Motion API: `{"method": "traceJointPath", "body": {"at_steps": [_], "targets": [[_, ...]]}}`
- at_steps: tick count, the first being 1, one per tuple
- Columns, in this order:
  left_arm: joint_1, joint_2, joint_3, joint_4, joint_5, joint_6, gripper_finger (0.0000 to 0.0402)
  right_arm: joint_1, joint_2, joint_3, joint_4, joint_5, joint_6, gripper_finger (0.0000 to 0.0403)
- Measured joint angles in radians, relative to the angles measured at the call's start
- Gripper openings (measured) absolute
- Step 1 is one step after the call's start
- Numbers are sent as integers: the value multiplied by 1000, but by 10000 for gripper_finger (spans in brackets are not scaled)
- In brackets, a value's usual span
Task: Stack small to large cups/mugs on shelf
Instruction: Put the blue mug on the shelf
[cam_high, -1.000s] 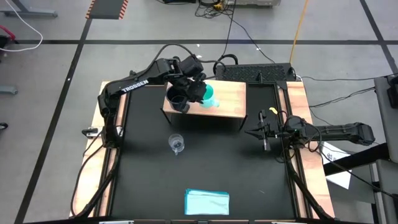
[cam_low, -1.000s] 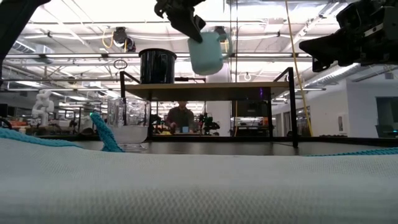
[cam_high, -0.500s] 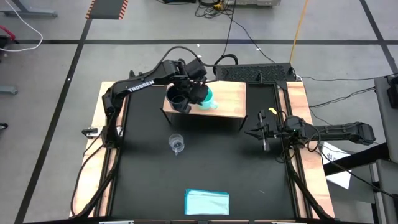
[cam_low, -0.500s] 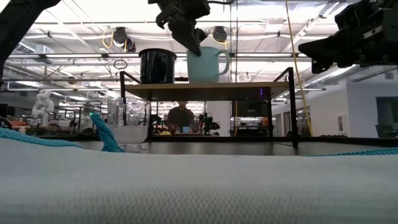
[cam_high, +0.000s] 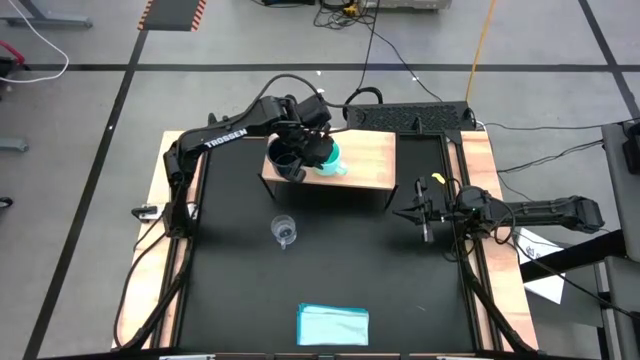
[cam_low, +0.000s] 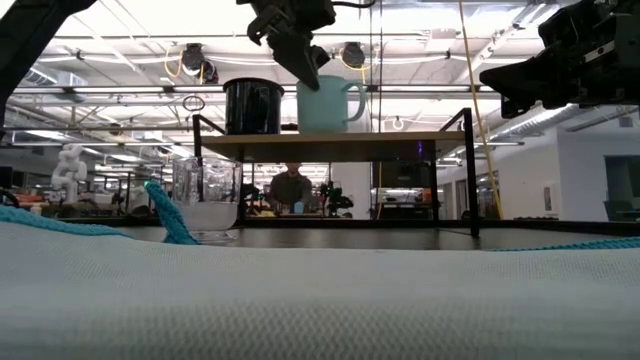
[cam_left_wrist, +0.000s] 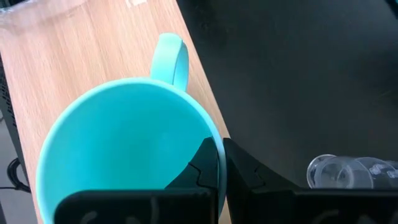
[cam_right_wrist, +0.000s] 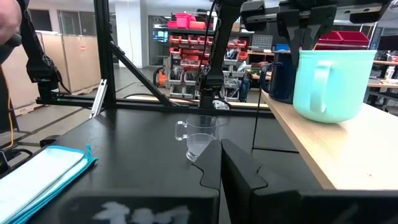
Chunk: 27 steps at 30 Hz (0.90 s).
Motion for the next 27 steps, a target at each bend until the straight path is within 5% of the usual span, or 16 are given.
{"method": "traceJointPath", "body": {"at_steps": [27], "targets": [[23,2,0,-17,28,0,5,0,0,0,0,0,0,0]]}}
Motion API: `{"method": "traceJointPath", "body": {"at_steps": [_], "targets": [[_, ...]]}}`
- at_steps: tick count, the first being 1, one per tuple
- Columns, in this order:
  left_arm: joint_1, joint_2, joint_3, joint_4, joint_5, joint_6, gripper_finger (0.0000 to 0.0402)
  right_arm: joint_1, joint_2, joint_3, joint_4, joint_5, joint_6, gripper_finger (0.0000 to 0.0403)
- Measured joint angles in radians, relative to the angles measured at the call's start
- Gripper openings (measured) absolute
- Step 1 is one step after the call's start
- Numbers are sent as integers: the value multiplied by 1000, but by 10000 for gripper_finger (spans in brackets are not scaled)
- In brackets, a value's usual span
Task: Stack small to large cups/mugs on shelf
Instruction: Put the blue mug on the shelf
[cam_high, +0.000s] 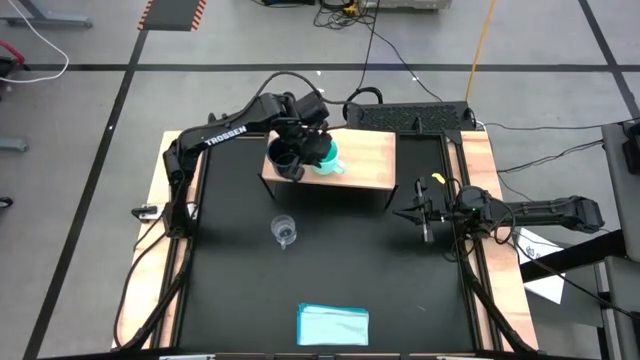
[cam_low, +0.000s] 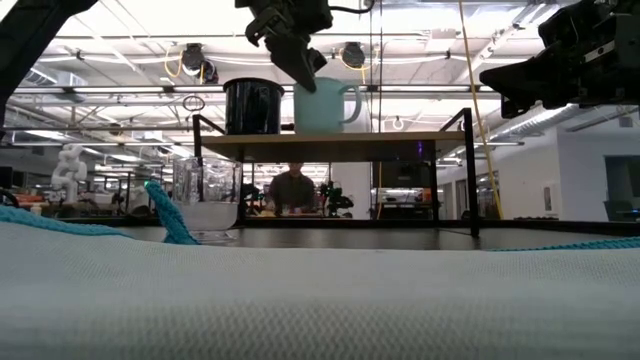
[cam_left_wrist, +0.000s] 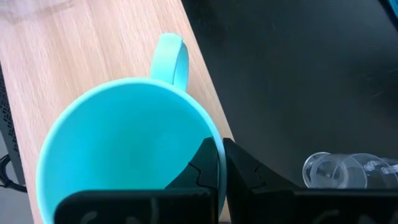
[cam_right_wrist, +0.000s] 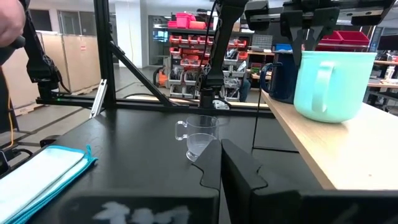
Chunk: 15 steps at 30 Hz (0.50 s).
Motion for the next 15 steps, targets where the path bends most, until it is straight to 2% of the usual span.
{"method": "traceJointPath", "body": {"at_steps": [15], "targets": [[12,29,3,20,32,12,5,0,8,0,-8,0,0,0]]}}
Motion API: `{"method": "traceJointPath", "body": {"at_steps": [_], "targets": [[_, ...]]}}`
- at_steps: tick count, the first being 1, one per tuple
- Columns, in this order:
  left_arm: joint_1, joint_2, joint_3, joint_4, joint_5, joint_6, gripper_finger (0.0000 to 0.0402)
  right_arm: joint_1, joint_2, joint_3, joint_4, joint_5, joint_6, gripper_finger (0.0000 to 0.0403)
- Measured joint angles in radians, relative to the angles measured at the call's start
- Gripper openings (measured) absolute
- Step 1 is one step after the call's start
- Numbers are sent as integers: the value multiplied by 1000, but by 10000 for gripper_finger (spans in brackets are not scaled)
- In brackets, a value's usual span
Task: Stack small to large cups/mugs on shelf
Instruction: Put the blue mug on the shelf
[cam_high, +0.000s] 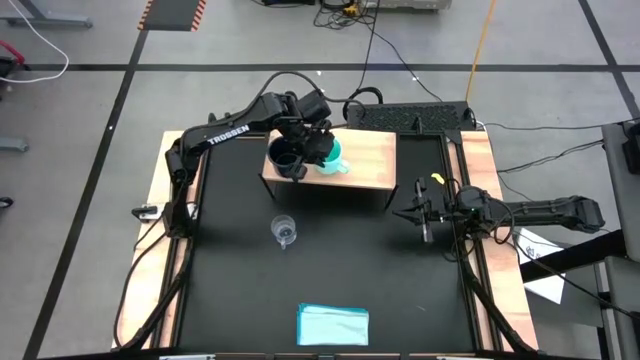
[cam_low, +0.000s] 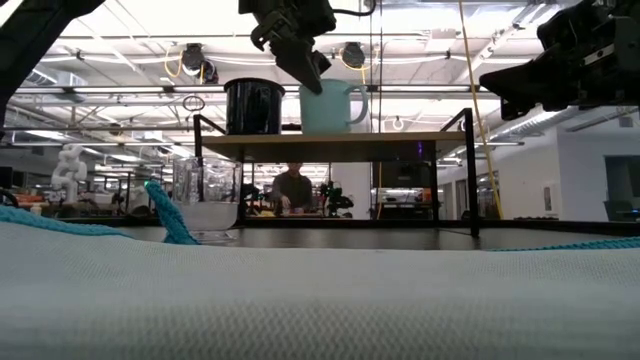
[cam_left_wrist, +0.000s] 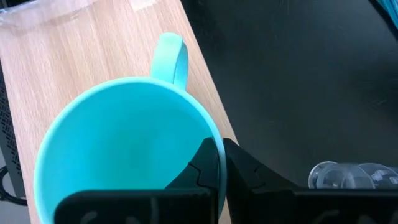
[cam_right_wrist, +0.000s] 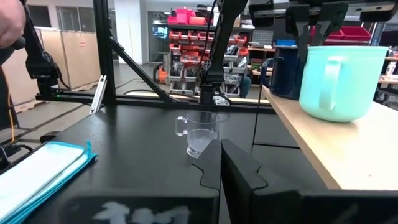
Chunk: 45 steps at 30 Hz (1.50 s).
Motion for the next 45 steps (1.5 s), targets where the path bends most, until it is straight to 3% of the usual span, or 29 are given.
{"method": "traceJointPath", "body": {"at_steps": [41,45], "targets": [[-8,2,-3,-25,-34,-6,6,0,6,0,1,0,0,0],[-8,3,-4,-25,-34,-17,21,0,6,0,0,0,0,0]]}}
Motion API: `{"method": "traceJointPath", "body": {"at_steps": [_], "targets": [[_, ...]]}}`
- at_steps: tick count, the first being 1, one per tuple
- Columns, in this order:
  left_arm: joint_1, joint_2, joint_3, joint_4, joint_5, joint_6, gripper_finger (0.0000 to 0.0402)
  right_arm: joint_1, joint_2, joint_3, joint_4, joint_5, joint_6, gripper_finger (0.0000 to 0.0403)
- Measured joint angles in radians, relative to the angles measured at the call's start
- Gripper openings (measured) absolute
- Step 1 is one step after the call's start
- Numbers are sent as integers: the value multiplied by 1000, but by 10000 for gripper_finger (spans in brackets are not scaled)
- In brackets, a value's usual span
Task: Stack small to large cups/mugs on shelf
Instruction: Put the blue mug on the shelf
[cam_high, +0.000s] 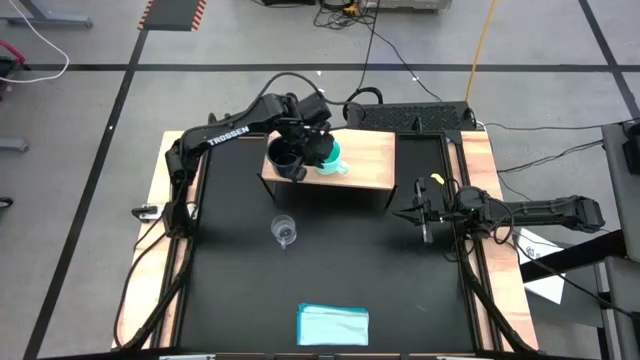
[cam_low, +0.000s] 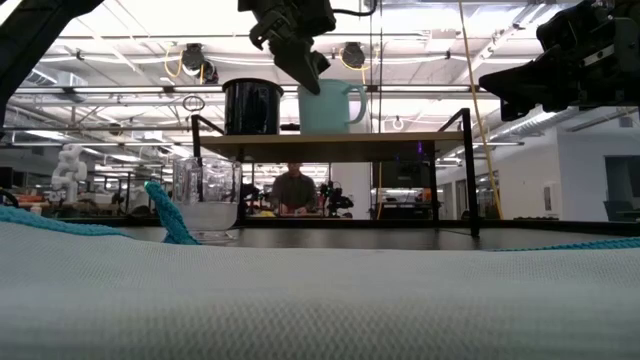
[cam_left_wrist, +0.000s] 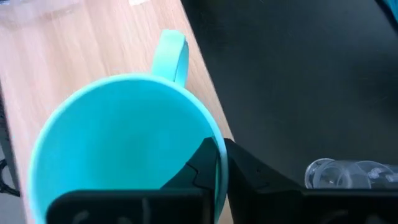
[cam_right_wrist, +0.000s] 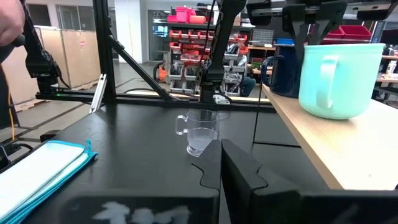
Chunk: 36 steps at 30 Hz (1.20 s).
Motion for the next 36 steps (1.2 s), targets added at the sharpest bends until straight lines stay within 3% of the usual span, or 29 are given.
{"method": "traceJointPath", "body": {"at_steps": [5,24,32,36], "targets": [[1,4,-2,11,-12,-4,42,0,0,0,0,0,0,0],[10,4,-1,0,-23,-10,46,0,0,0,0,0,0,0],[18,-10,16,-38,-26,-9,8,0,0,0,8,0,0,0],[30,-1,74,-76,15,-23,9,0,0,0,8,0,0,0]]}}
